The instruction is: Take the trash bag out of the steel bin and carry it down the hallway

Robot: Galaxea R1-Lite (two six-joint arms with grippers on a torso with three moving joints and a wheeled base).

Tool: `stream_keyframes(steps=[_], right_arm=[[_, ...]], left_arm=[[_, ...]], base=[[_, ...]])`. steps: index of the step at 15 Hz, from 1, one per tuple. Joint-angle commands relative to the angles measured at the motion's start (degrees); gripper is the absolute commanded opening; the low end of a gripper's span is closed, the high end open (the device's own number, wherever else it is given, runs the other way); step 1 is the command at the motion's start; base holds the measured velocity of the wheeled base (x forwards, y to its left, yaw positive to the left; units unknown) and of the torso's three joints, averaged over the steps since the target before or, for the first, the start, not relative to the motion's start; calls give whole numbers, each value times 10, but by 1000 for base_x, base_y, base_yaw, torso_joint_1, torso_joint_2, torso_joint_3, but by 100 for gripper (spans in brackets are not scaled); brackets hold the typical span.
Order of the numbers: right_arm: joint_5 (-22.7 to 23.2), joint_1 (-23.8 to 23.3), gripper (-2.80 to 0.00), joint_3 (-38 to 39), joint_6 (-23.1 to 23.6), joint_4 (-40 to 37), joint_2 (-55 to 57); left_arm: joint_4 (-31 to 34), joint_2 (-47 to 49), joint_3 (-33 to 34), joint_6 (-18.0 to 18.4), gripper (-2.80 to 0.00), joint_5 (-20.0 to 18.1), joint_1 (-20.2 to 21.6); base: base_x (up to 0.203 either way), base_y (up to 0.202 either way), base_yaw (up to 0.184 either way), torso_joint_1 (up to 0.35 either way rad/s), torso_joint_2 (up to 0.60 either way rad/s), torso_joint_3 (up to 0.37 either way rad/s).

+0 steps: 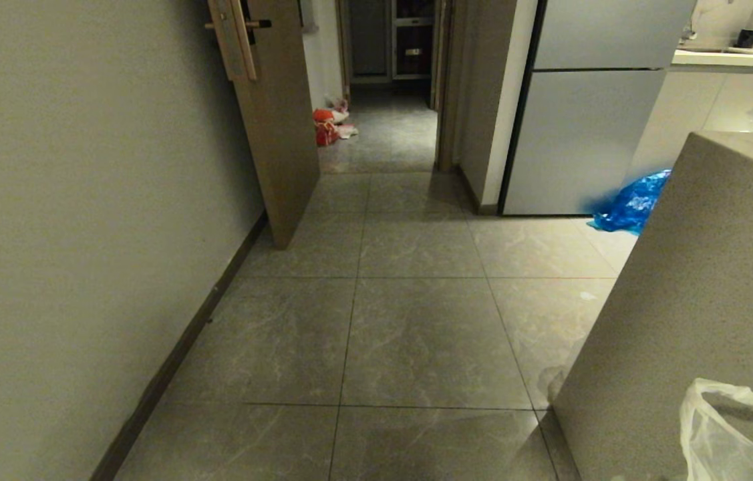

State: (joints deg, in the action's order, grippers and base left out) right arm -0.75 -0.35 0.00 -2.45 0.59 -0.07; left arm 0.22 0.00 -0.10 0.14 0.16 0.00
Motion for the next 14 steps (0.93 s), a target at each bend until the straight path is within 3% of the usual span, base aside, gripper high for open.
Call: stream_keyframes(steps=[1, 14], right_arm=[[0, 0, -280, 0, 0, 0, 1], [0, 0, -280, 0, -1, 0, 1]], left_arm=[[-1, 0, 1, -1, -280, 0, 0], [-1, 0, 1, -1, -280, 0, 0]], base=[[186, 0, -3, 4, 0, 6], [184, 0, -1, 2, 3, 2]])
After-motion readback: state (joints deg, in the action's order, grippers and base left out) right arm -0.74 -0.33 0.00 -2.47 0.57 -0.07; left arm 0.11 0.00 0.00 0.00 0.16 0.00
